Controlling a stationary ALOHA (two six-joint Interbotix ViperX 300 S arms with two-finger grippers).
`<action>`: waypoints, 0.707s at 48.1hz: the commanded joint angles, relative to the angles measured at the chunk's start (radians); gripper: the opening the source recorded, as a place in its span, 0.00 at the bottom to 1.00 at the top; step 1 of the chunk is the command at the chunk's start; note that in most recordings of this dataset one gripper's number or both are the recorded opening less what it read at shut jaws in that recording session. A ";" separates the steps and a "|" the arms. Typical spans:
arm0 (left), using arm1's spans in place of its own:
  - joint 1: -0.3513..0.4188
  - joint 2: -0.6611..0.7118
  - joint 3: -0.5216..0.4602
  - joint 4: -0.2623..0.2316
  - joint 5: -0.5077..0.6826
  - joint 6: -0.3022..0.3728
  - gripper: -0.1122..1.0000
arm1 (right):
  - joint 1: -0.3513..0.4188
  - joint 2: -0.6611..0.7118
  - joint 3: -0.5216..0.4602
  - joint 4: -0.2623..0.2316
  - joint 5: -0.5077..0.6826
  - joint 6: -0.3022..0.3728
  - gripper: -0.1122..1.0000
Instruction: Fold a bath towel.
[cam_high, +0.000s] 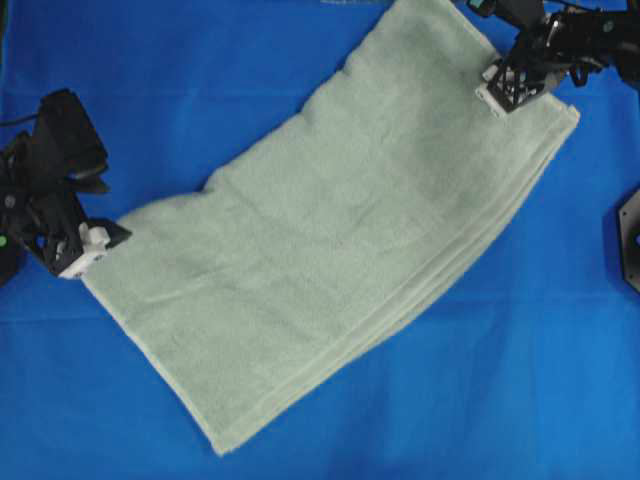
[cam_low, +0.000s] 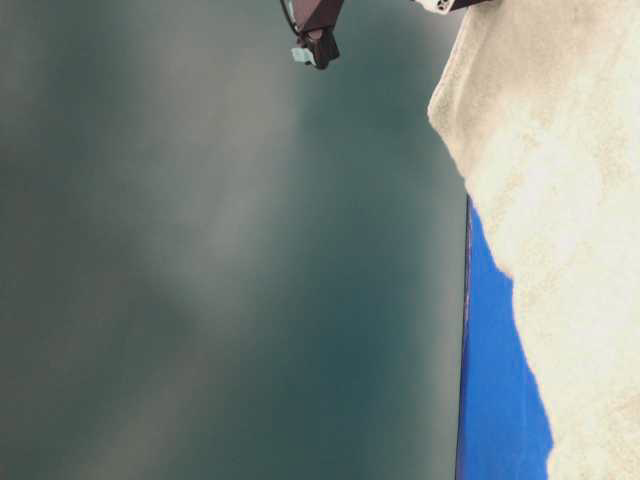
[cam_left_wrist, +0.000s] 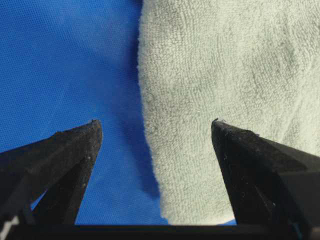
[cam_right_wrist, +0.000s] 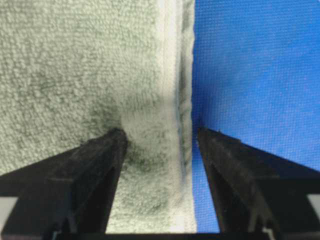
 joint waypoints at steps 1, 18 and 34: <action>0.003 -0.002 -0.014 0.006 -0.009 -0.003 0.86 | -0.028 0.044 0.052 0.011 -0.012 -0.005 0.66; 0.002 -0.003 -0.015 0.005 -0.012 0.000 0.86 | -0.015 0.025 0.094 0.061 -0.086 -0.003 0.31; 0.002 -0.005 -0.018 0.005 -0.012 0.005 0.86 | -0.015 -0.202 0.118 0.112 0.049 0.003 0.26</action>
